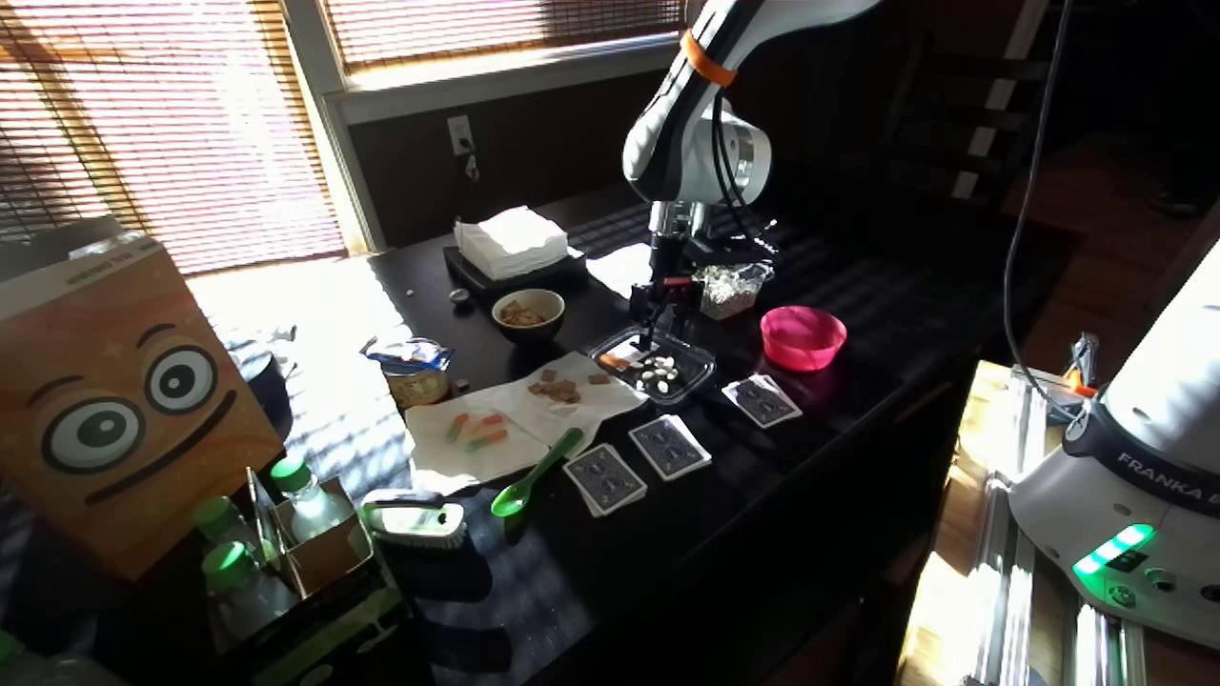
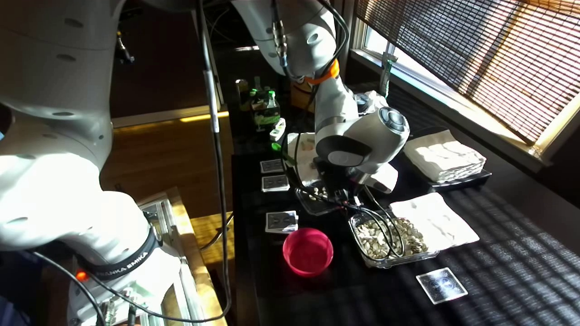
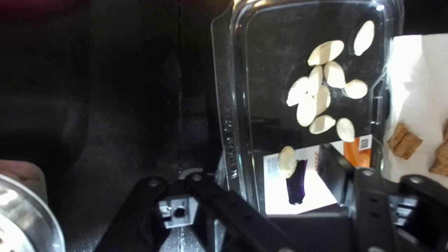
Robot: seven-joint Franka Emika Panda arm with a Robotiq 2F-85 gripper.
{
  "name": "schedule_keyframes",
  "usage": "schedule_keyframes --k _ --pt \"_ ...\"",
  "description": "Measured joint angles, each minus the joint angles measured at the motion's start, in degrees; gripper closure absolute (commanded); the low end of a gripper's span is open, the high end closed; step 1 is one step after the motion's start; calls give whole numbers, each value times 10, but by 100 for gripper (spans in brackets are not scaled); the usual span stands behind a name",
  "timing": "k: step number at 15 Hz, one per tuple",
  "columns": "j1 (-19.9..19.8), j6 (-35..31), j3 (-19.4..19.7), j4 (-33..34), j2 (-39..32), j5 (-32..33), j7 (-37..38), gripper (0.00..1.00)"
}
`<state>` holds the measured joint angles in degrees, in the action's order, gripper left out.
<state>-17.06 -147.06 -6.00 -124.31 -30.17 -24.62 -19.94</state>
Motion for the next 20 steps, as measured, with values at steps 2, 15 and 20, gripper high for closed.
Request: schedule_keyframes --k 2,15,20 --pt "0 0 0 0 0 0 2 25" --pt "0 0 4 7 -5 -4 89 5" --pt "0 0 2 16 -8 -9 91 6"
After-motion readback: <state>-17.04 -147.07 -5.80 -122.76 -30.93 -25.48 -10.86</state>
